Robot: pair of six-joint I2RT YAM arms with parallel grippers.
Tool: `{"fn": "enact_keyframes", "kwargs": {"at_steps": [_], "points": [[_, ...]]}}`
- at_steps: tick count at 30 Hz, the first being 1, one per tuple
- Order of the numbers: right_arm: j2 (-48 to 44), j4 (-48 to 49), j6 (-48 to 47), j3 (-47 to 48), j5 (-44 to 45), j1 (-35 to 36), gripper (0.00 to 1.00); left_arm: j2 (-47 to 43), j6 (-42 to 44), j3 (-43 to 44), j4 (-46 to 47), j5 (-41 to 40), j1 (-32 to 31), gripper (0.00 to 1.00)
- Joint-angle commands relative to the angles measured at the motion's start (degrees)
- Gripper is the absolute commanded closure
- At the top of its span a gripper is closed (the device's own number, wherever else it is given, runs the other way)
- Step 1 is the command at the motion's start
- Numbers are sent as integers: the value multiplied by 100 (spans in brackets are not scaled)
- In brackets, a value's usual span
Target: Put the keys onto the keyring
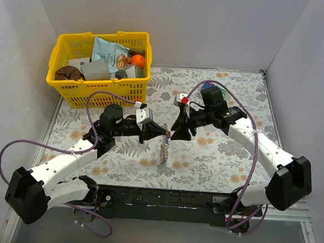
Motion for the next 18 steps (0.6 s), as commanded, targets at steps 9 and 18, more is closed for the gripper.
{"fn": "enact_keyframes", "kwargs": {"at_steps": [9,18], "points": [[-522,679,373,47,-446,-214,39,-218,31,123,262,108,-14,100],[-276,617,391,64,-965,-205,55,-209,-22,123,314,126,-14,100]]}}
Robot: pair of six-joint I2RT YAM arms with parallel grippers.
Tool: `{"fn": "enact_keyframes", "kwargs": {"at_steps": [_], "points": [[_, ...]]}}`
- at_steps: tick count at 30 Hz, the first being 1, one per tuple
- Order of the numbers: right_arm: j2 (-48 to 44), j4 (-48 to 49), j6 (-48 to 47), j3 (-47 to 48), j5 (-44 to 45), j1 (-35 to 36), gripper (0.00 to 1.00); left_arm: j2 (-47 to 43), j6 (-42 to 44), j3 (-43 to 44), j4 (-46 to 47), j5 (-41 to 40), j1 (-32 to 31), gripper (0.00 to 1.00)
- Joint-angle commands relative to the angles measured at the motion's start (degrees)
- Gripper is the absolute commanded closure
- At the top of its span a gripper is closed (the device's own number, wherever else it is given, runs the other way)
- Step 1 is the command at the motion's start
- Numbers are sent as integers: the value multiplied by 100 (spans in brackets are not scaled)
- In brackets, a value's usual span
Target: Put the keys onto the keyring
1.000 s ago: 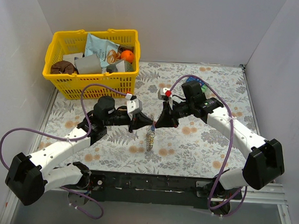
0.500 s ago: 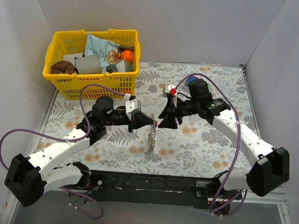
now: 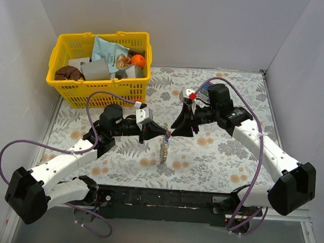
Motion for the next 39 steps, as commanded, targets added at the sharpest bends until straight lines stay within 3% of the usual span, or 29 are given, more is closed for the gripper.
{"fn": "enact_keyframes", "kwargs": {"at_steps": [1,6,15,21,28,39], "points": [[103,139,63,56,-420,-4,56,-202,-13,123,288,95,-14,100],[199,130,55,3,-438,40,63,-185,-40,115,306,112,-14,100],[314,253,107,-76,-394,101,63,-202,-57,123,297,121,-14,100],[401,350,169,-94,-430,163,69,-202,-75,132,297,130,-14,100],[454,367,195,-103,-439,180,99,-211,-75,124,297,121,-14,100],[445,359,187,-199,-421,180,99,-273,-101,97,297,95,-14,100]]}}
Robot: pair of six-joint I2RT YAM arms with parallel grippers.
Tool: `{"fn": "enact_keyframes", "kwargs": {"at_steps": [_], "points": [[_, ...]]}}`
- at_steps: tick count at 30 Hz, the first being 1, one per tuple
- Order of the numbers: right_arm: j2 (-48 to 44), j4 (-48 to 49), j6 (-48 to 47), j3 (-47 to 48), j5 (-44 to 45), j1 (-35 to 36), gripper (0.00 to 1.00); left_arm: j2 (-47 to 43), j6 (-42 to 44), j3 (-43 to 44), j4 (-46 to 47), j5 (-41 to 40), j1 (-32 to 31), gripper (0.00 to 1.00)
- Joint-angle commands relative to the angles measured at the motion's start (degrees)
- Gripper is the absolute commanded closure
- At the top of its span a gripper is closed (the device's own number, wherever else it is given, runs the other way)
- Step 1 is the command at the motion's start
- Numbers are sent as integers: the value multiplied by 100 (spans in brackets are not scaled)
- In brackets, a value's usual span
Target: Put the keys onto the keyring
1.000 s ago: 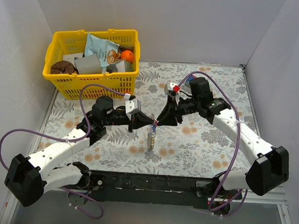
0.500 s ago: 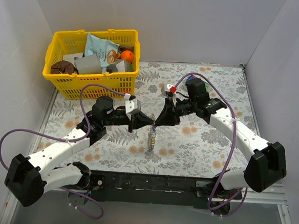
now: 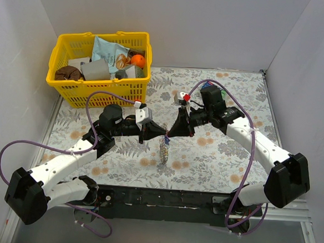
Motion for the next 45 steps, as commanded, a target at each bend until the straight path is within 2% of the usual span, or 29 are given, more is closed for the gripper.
{"fn": "enact_keyframes", "kwargs": {"at_steps": [1,17,18,20,21,25,30,45], "points": [[13,164,-25,-112,-91,21,99,-264,-49,97,310,43,-16,100],[13,50,-96,-51,-187,21,98,-255,-163,18,486,104,-16,100],[13,24,-157,-24,-179,21,89,-255,-163,18,486,104,-16,100],[-66,-99,-227,-6,-82,21,81,-255,-163,9,477,104,-16,100],[-119,-126,-271,-15,-21,21,74,-264,-163,0,477,95,-16,100],[-356,-170,-307,-68,304,21,59,-247,-172,-17,504,95,-16,100],[-576,-65,-246,-103,410,12,55,-220,-224,-79,600,95,-16,100],[-779,832,326,-903,410,-234,54,236,-611,-755,1470,7,-16,100]]}}
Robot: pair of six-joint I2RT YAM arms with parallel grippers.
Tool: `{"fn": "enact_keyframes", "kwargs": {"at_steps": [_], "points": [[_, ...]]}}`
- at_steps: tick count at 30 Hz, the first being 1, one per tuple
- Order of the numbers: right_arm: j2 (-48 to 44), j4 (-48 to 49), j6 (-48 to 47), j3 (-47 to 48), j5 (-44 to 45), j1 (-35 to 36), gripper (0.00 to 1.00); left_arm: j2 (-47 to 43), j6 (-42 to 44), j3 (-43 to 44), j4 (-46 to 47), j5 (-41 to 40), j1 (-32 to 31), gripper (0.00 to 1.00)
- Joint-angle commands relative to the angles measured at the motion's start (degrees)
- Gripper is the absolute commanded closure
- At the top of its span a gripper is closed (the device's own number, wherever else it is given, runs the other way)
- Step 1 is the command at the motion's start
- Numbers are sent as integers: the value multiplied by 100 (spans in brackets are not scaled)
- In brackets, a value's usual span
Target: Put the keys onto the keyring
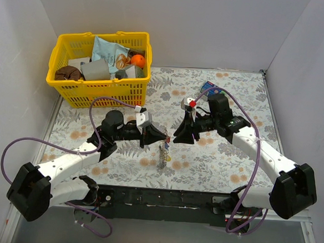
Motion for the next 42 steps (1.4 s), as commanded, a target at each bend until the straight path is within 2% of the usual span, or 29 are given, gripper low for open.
{"fn": "enact_keyframes", "kwargs": {"at_steps": [1,11,20,34,37,42], "points": [[-107,395,145,13,-79,-24,54,84,-154,-106,548,-15,-14,100],[121,561,171,-57,-290,-15,54,102,-67,-282,258,-278,-14,100],[306,939,364,-224,-440,29,55,145,-269,-590,706,-349,-14,100],[710,1440,567,-330,-484,380,58,49,-304,-660,759,-357,-14,100],[754,1528,593,-374,-431,371,59,58,-313,-651,785,-331,-14,100],[886,1555,628,-400,-528,398,68,58,-330,-625,803,-305,-14,100]]}}
